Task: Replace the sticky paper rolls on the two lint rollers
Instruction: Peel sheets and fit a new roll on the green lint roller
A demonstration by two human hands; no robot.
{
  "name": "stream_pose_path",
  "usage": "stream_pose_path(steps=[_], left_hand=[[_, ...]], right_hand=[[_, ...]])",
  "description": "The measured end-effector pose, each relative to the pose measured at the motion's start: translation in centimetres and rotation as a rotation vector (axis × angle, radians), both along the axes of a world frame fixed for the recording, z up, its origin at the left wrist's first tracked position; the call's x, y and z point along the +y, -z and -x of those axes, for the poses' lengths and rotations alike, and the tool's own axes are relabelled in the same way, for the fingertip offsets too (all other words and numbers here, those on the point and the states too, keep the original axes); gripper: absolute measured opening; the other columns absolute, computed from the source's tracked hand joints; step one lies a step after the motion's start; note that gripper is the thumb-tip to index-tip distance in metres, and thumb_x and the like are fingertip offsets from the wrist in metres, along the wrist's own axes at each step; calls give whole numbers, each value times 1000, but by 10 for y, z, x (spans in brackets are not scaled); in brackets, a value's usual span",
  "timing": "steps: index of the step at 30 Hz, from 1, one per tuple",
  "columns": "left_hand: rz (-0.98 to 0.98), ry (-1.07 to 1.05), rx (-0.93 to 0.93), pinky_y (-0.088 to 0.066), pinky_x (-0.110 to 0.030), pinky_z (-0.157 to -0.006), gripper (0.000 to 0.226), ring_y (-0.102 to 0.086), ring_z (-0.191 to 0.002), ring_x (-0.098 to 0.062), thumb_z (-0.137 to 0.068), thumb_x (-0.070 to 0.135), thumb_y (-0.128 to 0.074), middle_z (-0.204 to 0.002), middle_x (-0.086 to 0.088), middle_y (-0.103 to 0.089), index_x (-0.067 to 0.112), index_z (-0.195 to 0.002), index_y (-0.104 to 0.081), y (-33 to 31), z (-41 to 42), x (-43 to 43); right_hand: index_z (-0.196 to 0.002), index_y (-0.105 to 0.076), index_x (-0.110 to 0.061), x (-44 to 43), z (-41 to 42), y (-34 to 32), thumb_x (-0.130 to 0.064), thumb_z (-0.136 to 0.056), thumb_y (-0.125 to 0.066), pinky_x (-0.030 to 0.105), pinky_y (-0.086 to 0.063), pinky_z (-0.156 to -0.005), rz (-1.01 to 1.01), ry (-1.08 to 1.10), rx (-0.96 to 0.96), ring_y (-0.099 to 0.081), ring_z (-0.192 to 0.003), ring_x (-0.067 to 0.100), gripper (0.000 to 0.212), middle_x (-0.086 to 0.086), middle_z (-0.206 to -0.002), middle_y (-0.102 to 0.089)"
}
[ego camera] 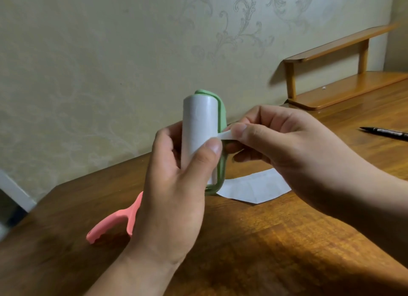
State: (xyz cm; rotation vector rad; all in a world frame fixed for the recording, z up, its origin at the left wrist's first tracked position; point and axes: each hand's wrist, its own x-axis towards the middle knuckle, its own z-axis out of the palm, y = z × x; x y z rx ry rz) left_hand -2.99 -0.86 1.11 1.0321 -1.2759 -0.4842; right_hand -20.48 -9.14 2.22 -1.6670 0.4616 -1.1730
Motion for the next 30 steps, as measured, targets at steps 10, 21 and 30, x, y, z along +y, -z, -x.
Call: stream_pose_path(steps=[10,21,30], left_hand=[[-65,-44,217,-64,-41,-82,51,-79,-101,-26,-87,53,-68,-113,-14,-82,21,-123,-82,0,-4,-4],[-140,-90,185,-63,-56,-97,55,-79,-116,-33,-81,56,-89,-123,-8,-82,31,-127,-75,1,-5,-5],[-191,-76,435,-62,-53,-105,37,-80,-118,-35,-106,44,-68,-122,-17,-83,15,-121,-85,-12,-1,-3]], right_hand=[[-70,-78,-28,0,-2,-1,-25,-86,-65,42,-66,-91,-80,-17,-63,-83,-95,25,21,9,-92,-85],[-69,-78,-31,0,-4,1,-28,-89,-65,42,-63,-87,-105,-55,-97,-83,-96,24,25,8,-98,-86],[-92,-73,-12,-5,-2,6,-29,-89,-64,42,-64,-88,-115,-28,-71,-84,-99,24,20,11,-101,-85]])
